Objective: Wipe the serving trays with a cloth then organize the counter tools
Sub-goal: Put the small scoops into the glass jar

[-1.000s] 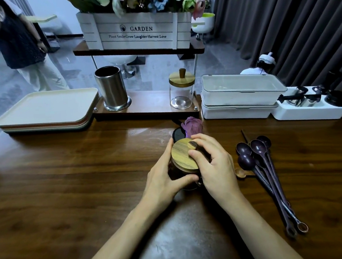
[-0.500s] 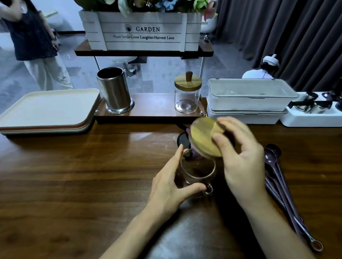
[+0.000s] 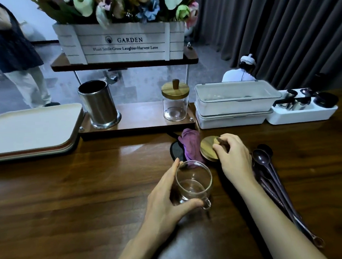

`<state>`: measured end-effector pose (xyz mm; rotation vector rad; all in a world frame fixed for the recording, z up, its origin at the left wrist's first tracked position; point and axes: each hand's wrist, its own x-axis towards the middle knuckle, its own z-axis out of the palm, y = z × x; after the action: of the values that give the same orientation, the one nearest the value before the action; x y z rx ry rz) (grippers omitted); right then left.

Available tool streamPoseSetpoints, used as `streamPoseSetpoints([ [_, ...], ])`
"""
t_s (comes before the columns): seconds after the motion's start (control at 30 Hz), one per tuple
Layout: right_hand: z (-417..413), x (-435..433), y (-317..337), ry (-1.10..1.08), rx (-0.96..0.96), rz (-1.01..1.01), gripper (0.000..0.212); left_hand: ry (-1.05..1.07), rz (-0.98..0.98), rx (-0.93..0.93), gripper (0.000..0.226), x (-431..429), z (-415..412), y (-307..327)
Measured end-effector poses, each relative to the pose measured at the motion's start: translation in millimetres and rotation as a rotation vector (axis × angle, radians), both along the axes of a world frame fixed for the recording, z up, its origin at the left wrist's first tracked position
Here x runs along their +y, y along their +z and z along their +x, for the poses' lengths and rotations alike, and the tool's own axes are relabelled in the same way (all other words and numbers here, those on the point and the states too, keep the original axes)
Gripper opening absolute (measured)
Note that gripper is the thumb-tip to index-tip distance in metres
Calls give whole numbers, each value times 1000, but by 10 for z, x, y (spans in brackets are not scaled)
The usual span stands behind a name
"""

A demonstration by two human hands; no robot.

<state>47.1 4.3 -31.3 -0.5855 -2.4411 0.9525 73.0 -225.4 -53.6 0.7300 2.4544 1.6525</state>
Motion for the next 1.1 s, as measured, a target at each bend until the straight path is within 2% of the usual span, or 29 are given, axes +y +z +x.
streamPoseSetpoints([
  [0.3,233,-38,3,-159,-190,123,17,-50,50,-2,110,-60,-18,-35],
  [0.53,407,-219,-49,-109,-268,220,15,-71,73,31,108,-220,63,-54],
  [0.7,468,-255,-49,-92,-293,241,23,-82,66,38,107,-229,189,-48],
  [0.87,676,-113,10,11,-215,133,29,-21,79,21,105,-182,277,-18],
  [1.0,963,189,129,-4,-113,-16,32,16,71,-8,111,-146,340,-26],
  [1.1,1113,405,166,-1,-124,-36,29,38,82,-25,114,-78,414,-8],
])
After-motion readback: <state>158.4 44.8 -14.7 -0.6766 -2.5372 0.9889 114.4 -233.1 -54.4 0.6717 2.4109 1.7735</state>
